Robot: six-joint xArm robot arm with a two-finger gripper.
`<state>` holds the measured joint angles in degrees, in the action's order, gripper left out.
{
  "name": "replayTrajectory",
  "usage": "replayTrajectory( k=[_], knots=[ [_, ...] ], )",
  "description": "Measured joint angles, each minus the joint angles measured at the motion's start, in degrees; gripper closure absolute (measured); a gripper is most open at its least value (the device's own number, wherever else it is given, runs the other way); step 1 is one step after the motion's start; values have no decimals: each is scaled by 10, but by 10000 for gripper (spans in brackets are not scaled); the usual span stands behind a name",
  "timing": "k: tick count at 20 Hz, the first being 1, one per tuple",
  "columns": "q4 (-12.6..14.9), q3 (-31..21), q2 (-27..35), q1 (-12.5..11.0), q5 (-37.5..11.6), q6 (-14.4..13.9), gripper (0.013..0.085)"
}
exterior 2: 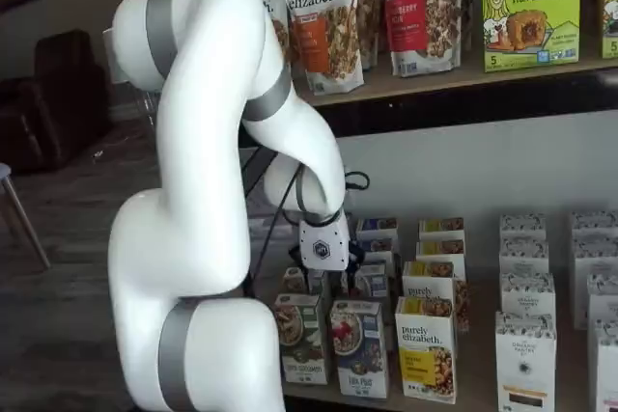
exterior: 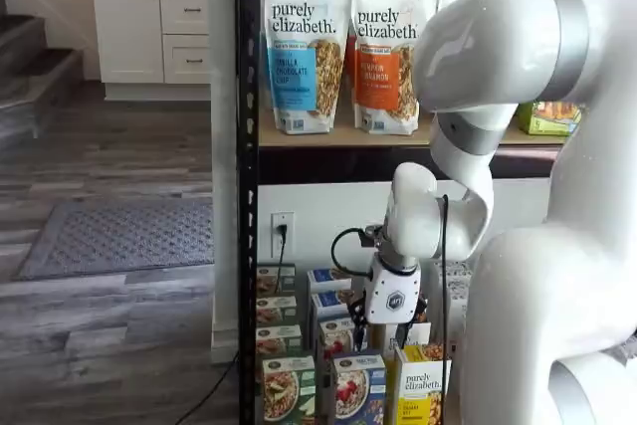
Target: Pick up the blue and white box that is on the bottom shelf, the second box from the left
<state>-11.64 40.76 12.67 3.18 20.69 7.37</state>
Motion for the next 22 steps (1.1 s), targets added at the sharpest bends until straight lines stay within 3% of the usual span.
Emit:
replayTrajectory(
  k=[22],
  knots=[
    [11, 27, 93, 11, -56, -16, 130]
  ],
)
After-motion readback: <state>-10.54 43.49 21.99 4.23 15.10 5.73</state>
